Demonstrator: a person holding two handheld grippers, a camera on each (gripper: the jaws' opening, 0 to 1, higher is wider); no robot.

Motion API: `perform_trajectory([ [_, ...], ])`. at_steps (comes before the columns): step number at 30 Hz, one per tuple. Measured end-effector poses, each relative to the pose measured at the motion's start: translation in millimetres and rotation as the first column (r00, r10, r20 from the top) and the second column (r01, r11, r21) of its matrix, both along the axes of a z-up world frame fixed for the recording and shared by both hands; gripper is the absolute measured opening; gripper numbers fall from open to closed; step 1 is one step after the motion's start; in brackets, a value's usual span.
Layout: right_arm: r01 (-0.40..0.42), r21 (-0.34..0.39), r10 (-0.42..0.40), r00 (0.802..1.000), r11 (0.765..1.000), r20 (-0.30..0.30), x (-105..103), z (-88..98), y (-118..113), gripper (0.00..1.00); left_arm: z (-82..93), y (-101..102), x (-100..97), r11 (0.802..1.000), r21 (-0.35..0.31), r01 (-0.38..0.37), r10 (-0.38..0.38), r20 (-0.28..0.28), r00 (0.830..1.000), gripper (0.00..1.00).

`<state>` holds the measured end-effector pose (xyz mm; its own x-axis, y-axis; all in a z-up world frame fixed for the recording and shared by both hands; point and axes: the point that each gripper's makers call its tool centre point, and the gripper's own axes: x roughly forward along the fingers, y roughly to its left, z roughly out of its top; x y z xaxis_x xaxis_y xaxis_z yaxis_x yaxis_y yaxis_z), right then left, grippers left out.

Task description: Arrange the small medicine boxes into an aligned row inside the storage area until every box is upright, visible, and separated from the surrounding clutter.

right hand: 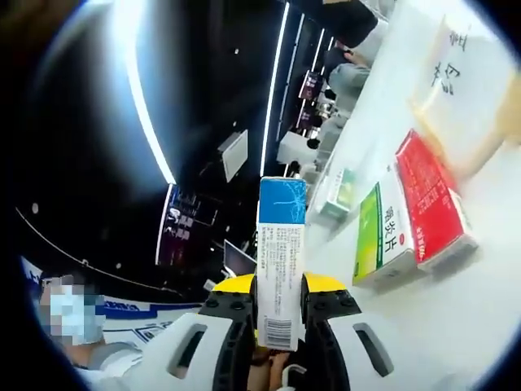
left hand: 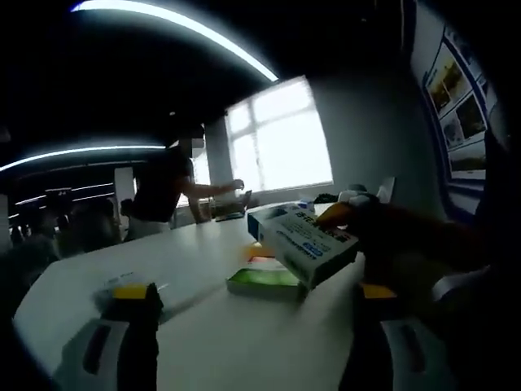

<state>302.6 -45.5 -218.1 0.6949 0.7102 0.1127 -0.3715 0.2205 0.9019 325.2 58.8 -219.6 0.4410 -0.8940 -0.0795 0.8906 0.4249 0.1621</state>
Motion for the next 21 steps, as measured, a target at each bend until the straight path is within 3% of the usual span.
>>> perform_trajectory([
  [21,-0.017,-0.011,0.017,1.0,1.0,-0.009,-3.3,-5.7,-2.1,0.18,4.5,33.9,7.9,0.998,0.016,-0.066,0.066,0.007,0.998,1.0],
])
